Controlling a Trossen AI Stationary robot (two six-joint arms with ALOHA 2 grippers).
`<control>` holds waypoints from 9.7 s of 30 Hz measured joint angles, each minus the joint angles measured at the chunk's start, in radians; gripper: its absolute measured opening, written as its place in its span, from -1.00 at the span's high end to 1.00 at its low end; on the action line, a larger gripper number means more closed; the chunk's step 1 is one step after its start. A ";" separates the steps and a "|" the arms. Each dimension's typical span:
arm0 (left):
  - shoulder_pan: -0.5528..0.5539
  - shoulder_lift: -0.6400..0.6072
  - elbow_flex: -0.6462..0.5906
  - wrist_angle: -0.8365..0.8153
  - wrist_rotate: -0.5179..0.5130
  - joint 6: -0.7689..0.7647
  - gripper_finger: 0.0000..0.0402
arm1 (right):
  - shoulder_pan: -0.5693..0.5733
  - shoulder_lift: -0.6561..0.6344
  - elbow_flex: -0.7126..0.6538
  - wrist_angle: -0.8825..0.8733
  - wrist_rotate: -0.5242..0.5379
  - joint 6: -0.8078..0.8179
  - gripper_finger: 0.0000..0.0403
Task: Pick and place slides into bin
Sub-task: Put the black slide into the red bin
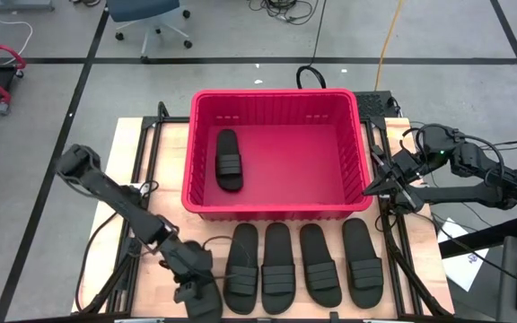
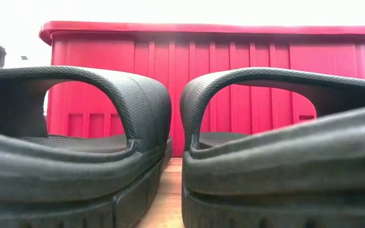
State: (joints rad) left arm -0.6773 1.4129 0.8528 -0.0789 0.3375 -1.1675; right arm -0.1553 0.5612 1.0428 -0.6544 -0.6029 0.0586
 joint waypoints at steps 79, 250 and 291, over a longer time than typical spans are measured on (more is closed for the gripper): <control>1.142 0.500 0.999 -1.156 0.115 1.653 1.00 | 0.000 0.000 0.000 0.090 0.004 -0.105 1.00; 0.773 0.000 1.018 -1.027 -0.398 1.349 0.39 | 0.613 0.358 -0.172 -0.286 -0.105 0.796 0.41; 0.773 0.001 1.018 -1.016 -0.396 1.319 0.39 | 0.718 0.331 -0.515 0.046 0.082 0.837 0.40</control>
State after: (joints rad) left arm 0.0956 1.4136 1.8706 -1.0946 -0.0582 0.1516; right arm 0.5622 0.8921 0.5282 -0.6085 -0.5213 0.8956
